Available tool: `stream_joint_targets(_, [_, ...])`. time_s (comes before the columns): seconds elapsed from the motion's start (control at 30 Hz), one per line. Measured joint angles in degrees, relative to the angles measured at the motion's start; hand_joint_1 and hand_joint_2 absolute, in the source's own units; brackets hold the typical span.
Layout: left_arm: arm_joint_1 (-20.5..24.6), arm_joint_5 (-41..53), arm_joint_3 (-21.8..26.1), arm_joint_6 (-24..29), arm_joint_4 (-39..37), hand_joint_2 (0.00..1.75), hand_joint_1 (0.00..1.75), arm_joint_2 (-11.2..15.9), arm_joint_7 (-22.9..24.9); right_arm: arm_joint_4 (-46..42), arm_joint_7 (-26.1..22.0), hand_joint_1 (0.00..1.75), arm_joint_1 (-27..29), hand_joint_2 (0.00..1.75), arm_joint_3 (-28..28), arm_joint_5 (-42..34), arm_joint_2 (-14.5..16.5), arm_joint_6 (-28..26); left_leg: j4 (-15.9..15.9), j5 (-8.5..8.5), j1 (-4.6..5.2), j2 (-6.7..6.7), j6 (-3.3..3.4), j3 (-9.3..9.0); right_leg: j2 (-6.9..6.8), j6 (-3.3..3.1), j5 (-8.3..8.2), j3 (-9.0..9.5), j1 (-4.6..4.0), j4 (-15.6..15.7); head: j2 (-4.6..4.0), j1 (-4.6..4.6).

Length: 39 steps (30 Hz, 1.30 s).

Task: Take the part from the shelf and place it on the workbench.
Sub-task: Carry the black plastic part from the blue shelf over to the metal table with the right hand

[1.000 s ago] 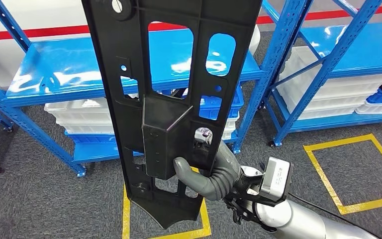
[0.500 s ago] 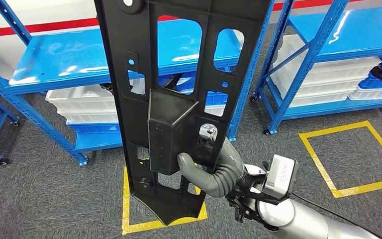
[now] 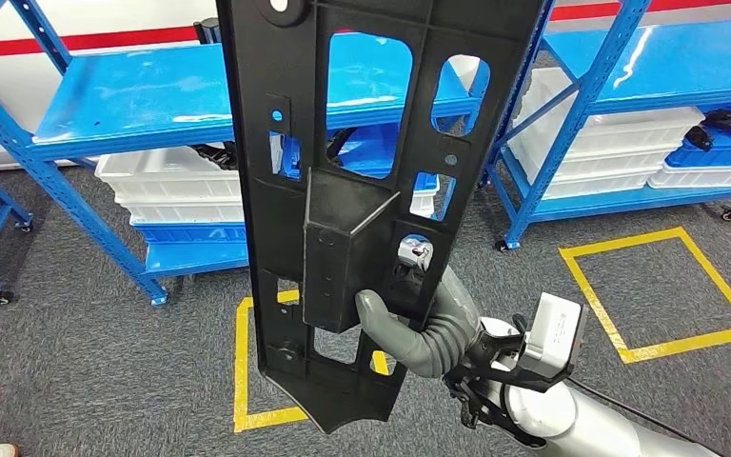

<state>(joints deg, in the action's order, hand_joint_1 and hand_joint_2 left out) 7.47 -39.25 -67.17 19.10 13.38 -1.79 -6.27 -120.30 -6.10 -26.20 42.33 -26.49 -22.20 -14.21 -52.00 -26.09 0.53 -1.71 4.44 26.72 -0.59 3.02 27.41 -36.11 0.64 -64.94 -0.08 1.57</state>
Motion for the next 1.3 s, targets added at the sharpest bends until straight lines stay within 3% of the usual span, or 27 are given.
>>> stream_joint_targets(0.07, [0.0, 0.0, 0.0, 0.0, 0.0, 1.75, 0.00, 0.0, 0.0, -0.2, 0.0, 1.75, 0.0, 1.75, -0.2, 0.0, -0.1, 0.0, -0.5, -0.19, 0.26, -0.62, -0.31, 0.16, -2.21, -0.54, -2.13, 4.72, -0.50, 8.2, -0.01, 0.00])
stream_joint_targets(0.13, [0.0, 0.0, 0.0, 0.1, 0.0, 1.75, 0.00, 0.0, 0.0, -0.5, 0.0, 1.75, 0.1, 1.75, -0.5, -0.1, -0.2, 0.1, -1.0, -0.27, 0.59, -1.47, -0.63, 0.59, -3.27, -1.15, -2.25, 5.57, -0.99, 10.8, -0.01, -0.03])
stream_joint_targets(0.2, [0.0, 0.0, 0.0, 0.1, 0.0, 1.75, 0.00, 0.0, 0.0, -0.7, 0.0, 1.75, 0.2, 1.75, -0.8, -0.1, -0.4, 0.1, -1.4, -0.56, 0.68, -2.17, -0.99, 0.94, -2.17, -1.68, -2.60, 5.01, -0.80, 10.8, 0.00, -0.03])
stream_joint_targets(0.27, [0.0, 0.0, 0.0, 0.2, 0.0, 1.75, 0.00, 0.1, -0.1, -0.9, 0.0, 1.75, 0.3, 1.75, -1.0, -0.1, -0.6, 0.2, -4.2, -2.61, 0.47, -1.11, -1.65, 2.14, -1.16, -2.24, -2.97, 4.77, -0.39, 11.0, 0.00, -0.08])
stream_joint_targets(0.37, [0.3, -0.1, 0.1, 0.5, 0.0, 1.75, 0.00, 0.2, -0.2, -1.2, 0.0, 1.75, 0.5, 1.75, -1.2, -0.1, -0.7, 0.3, -16.1, -8.27, -0.18, 0.84, -2.54, 7.35, 0.41, -2.70, -3.35, 4.31, -0.17, 11.0, 0.01, -0.13])
stream_joint_targets(0.4, [0.4, -0.1, 0.1, 0.6, 0.0, 1.75, 0.00, 0.2, -0.2, -1.2, 0.0, 1.75, 0.6, 1.75, -1.2, -0.2, -0.7, 0.3, -19.0, -9.03, -0.31, 0.96, -2.67, 8.66, 1.00, -2.70, -3.45, 4.23, -0.16, 11.0, 0.00, -0.13])
stream_joint_targets(0.43, [0.5, -0.2, 0.2, 0.7, 0.0, 1.75, 0.00, 0.2, -0.3, -1.2, 0.0, 1.75, 0.8, 1.75, -1.3, -0.2, -0.7, 0.3, -19.9, -8.64, -0.43, 1.02, -2.74, 8.99, 1.65, -2.65, -3.53, 4.21, -0.13, 11.0, 0.01, -0.13])
stream_joint_targets(0.47, [0.5, -0.2, 0.2, 0.7, 0.0, 1.75, 0.00, 0.2, -0.3, -1.3, 0.0, 1.75, 0.9, 1.75, -1.3, -0.2, -0.8, 0.3, -18.1, -7.09, -0.54, 1.13, -2.76, 8.18, 2.35, -2.56, -3.61, 4.24, -0.10, 11.0, 0.01, -0.13])
stream_joint_targets(0.5, [0.4, -0.1, 0.2, 0.7, 0.0, 1.75, 0.00, 0.2, -0.2, -1.4, 0.0, 1.75, 1.0, 1.75, -1.4, -0.3, -0.8, 0.3, -14.3, -4.72, -0.71, 1.67, -2.77, 6.50, 3.07, -2.44, -3.69, 4.28, -0.06, 11.0, 0.01, -0.13])
stream_joint_targets(0.57, [0.1, -0.1, 0.2, 0.7, 0.0, 1.75, 0.00, 0.3, -0.2, -1.5, 0.0, 1.75, 1.0, 1.75, -1.5, -0.3, -0.9, 0.3, -6.3, -0.94, -1.14, 4.35, -2.75, 3.22, 4.47, -2.03, -3.94, 4.00, -0.12, 10.8, 0.01, -0.10])
stream_joint_targets(0.63, [0.0, -0.1, 0.2, 0.7, 0.0, 1.75, 0.00, 0.3, -0.2, -1.8, -0.1, 1.75, 1.2, 1.75, -1.7, -0.2, -1.0, 0.3, -2.8, -0.18, -1.30, 6.09, -2.60, 2.13, 5.69, -1.31, -4.42, 3.04, -0.20, 10.6, 0.01, -0.06])
stream_joint_targets(0.7, [0.0, -0.1, 0.2, 0.7, 0.0, 1.75, 0.00, 0.2, -0.2, -2.1, -0.2, 1.75, 1.7, 1.75, -2.1, -0.1, -1.4, 0.2, -2.3, -0.22, -1.23, 5.32, -2.09, 2.27, 6.44, -0.51, -4.86, 2.22, -0.06, 10.6, 0.01, -0.04])
stream_joint_targets(0.77, [0.0, -0.1, 0.2, 0.7, 0.0, 1.75, 0.00, 0.2, -0.2, -2.5, -0.3, 1.75, 2.2, 1.75, -2.5, -0.1, -1.8, 0.2, -2.0, 0.23, -1.27, 4.21, -1.33, 2.39, 4.64, 0.06, -3.50, 1.24, -0.10, 8.7, 0.01, 0.08])
stream_joint_targets(0.83, [-0.1, 0.0, 0.2, 0.7, 0.0, 1.75, 0.00, 0.2, -0.1, -2.7, -0.4, 1.75, 2.5, 1.75, -2.8, 0.0, -2.0, 0.1, -1.9, 0.51, -1.19, 2.81, -0.78, 2.51, 2.02, 0.44, 0.47, -1.68, -0.19, 1.8, 0.01, 0.27])
stream_joint_targets(0.9, [-0.3, -0.1, 0.2, 0.7, 0.0, 1.75, 0.00, 0.2, -0.1, -2.9, -0.5, 1.75, 3.1, 1.75, -3.0, 0.0, -2.2, 0.1, -2.0, 0.55, -0.94, 1.31, -0.62, 2.64, 1.31, 0.62, 3.80, -4.94, -0.10, -6.1, 0.01, 0.33])
stream_joint_targets(0.97, [-0.3, 0.0, 0.2, 0.7, 0.0, 1.75, 0.00, 0.3, -0.1, -2.9, -0.5, 1.75, 3.6, 1.75, -3.1, 0.0, -2.4, 0.1, -2.0, 0.54, -0.76, 0.07, -0.59, 2.67, 1.19, 0.61, 3.84, -5.33, -0.08, -7.9, 0.00, 0.33])
stream_joint_targets(1.17, [-0.3, 0.0, 0.2, 0.7, 0.0, 1.75, 0.00, 0.3, 0.0, -2.9, -0.5, 1.75, 3.8, 1.75, -3.1, 0.0, -2.4, 0.1, -2.0, 0.53, -0.68, -0.46, -0.59, 2.65, 1.12, 0.55, 2.88, -4.42, -0.08, -6.5, -0.01, 0.33])
stream_joint_targets(1.23, [-0.3, 0.0, 0.2, 0.7, 0.0, 1.75, 0.00, 0.3, 0.0, -3.0, -0.6, 1.75, 3.8, 1.75, -3.3, 0.0, -2.5, 0.1, -2.0, 0.51, -0.61, -0.93, -0.60, 2.59, 0.70, 0.40, 1.16, -2.19, -0.11, -2.5, 0.00, 0.33])
stream_joint_targets(1.3, [-0.3, 0.0, 0.2, 0.7, 0.0, 1.75, 0.00, 0.3, 0.0, -3.3, -0.7, 1.75, 3.9, 1.75, -3.5, 0.0, -2.6, 0.1, -2.0, 0.41, -0.35, -1.72, -0.71, 2.48, -0.98, 0.00, -1.30, 1.83, -0.43, 4.6, 0.01, 0.33])
